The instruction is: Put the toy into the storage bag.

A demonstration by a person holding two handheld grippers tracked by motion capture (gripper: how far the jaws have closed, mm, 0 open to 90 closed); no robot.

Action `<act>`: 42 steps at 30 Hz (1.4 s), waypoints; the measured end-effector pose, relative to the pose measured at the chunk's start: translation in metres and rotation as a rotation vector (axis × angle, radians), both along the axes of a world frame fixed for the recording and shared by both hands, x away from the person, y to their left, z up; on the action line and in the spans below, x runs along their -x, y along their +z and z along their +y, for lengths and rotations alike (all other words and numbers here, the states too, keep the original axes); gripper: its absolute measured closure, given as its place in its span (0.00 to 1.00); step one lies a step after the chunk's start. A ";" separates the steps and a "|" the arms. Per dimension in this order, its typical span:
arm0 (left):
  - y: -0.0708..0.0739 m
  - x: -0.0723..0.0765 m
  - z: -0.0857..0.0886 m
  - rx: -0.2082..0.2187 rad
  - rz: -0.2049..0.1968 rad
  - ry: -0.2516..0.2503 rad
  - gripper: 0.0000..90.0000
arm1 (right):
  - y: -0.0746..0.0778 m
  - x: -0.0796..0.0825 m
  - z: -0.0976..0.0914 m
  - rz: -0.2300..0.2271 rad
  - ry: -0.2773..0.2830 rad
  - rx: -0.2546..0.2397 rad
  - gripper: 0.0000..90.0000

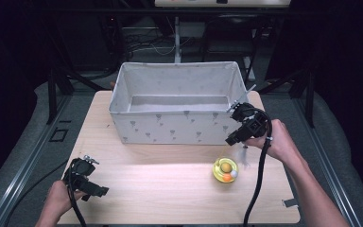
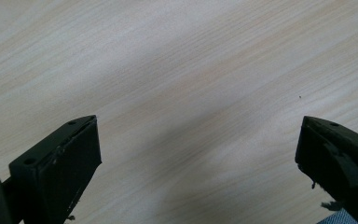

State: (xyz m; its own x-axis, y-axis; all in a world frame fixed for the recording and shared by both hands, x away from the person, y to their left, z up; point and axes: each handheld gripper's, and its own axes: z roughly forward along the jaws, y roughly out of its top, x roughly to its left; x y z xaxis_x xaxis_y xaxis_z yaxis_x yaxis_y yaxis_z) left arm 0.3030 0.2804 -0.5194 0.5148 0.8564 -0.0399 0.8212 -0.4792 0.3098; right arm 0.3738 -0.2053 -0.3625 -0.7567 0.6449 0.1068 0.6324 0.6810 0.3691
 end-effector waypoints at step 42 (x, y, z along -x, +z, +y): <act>0.008 0.002 0.001 -0.007 -0.086 0.046 0.00 | 0.028 0.000 0.018 -0.050 0.049 -0.002 0.98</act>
